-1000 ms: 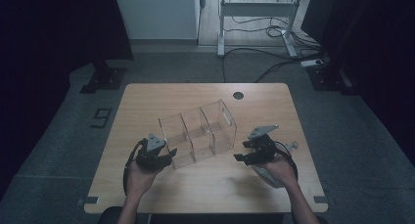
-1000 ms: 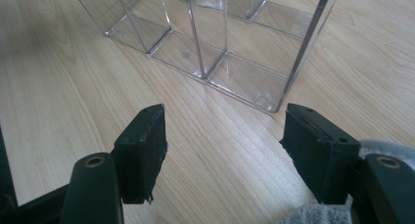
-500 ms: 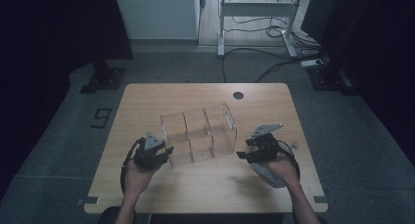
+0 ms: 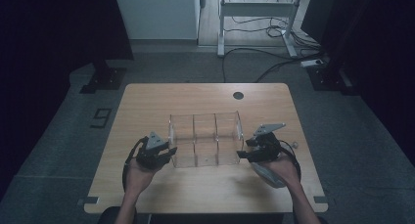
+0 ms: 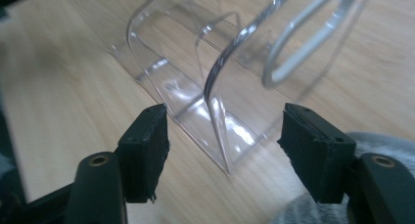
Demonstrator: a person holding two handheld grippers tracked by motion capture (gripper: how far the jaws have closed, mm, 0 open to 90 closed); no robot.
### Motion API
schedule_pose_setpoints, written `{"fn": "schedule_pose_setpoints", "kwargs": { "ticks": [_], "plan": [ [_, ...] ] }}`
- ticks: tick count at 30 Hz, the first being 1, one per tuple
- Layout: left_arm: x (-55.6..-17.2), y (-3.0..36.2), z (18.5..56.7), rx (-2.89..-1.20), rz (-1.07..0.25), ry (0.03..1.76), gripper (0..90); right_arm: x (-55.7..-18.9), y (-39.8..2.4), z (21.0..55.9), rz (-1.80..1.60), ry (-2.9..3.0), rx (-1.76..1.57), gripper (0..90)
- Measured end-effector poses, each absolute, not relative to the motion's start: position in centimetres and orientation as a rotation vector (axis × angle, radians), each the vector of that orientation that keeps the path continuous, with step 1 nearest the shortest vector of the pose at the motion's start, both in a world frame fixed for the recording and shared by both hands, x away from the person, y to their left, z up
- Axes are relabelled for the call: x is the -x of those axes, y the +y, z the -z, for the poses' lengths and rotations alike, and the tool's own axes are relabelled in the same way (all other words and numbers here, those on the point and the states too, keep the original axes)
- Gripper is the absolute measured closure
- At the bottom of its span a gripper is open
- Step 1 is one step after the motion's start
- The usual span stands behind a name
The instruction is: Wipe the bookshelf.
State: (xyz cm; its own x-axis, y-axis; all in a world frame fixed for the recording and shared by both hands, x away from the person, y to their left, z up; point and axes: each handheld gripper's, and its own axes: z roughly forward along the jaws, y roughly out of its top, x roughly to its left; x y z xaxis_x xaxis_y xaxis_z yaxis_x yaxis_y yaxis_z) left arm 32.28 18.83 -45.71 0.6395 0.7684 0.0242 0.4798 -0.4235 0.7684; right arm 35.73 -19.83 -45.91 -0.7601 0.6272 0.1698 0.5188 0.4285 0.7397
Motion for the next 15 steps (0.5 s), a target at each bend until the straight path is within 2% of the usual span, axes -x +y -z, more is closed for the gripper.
{"fn": "schedule_pose_setpoints", "kwargs": {
  "ticks": [5, 8, 9, 12, 15],
  "plan": [
    [-32.59, 18.81, 45.86, -2.087, -0.447, 0.952, 64.5, -35.71, -19.97, 45.73, -1.265, 2.575, -1.052, 27.6],
    [-32.32, 19.09, 45.82, -2.083, -0.406, 0.949, 61.3, -35.73, -19.92, 45.80, -1.262, 2.571, -1.061, 27.8],
    [-32.15, 19.18, 45.78, -2.084, -0.401, 0.942, 58.1, -35.72, -19.84, 45.87, -1.236, 2.562, -1.046, 30.4],
    [-31.63, 19.58, 45.66, -2.085, -0.372, 0.924, 56.2, -35.58, -19.74, 45.91, -1.169, 2.556, -1.025, 35.0],
    [-31.68, 19.73, 45.86, -2.099, -0.370, 0.923, 61.8, -35.43, -19.67, 45.96, -1.167, 2.568, -1.018, 42.4]
  ]
}}
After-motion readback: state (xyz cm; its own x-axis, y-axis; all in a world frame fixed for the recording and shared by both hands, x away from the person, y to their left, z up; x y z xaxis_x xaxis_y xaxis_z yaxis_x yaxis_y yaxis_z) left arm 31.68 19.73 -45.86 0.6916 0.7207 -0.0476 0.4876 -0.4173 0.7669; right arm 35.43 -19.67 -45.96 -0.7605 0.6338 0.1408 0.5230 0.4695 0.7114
